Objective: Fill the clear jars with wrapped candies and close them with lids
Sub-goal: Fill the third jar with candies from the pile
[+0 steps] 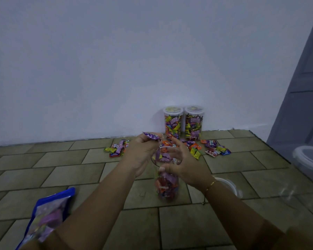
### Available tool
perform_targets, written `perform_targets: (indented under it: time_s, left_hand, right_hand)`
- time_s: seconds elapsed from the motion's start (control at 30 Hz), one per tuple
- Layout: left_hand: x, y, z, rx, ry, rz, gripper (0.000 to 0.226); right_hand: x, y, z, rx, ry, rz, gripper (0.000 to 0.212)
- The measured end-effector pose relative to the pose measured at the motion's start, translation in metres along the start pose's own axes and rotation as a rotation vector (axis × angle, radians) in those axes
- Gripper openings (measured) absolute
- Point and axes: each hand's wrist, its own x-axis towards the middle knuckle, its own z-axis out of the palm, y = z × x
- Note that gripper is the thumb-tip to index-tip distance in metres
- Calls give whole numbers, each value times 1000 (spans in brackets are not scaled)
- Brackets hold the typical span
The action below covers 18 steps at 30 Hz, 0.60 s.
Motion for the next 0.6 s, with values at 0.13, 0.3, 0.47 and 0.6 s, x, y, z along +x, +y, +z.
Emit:
perform_targets:
  time_s: [0.13,0.3,0.47,0.6]
  left_hand:
    - [1,-1,-1,80,6,33,34]
    - [1,0,2,161,-2,49,45]
    - [0,0,-3,175,16,84,43]
    - [4,0,-13,141,84,69,45]
  right_hand:
    - [0,2,1,6,-6,0,102]
    - [0,1,4,51,3,-5,100]
    - [4,4,10,-6,12,-10,106]
    - [2,2,17,48,-57,-5,92]
